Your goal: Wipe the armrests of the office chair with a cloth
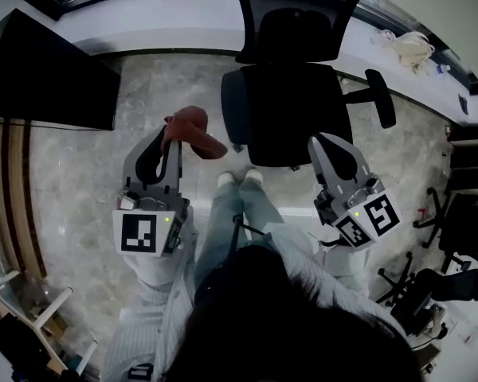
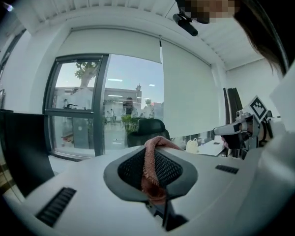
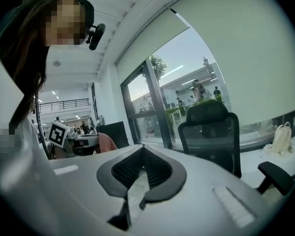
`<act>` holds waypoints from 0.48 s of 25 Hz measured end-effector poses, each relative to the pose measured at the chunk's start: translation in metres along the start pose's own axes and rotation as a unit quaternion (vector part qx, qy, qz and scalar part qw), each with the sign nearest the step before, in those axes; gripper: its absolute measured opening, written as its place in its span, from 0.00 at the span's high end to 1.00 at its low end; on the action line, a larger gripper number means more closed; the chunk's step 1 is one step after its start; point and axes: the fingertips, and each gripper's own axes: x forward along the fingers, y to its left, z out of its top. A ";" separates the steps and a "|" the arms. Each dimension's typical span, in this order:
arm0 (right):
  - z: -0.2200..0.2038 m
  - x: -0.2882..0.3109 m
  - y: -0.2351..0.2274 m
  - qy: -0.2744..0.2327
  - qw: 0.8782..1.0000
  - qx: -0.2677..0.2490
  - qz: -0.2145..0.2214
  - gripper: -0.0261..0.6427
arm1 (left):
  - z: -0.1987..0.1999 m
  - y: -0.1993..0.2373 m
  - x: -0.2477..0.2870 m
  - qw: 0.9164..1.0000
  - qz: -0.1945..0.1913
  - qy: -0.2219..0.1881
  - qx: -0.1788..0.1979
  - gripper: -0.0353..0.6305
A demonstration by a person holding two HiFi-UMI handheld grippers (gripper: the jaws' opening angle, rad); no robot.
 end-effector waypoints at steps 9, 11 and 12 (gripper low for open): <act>-0.028 0.019 -0.022 0.030 0.999 0.022 -0.010 0.96 | -0.027 -0.027 0.095 0.999 -0.038 0.029 0.022 0.90; -0.035 0.026 -0.027 0.040 0.999 0.029 -0.006 0.96 | -0.031 -0.023 0.133 0.999 -0.024 0.022 0.028 0.90; -0.039 0.029 -0.032 0.043 0.998 0.036 -0.007 0.96 | -0.036 -0.020 0.154 0.999 -0.020 0.027 0.034 0.90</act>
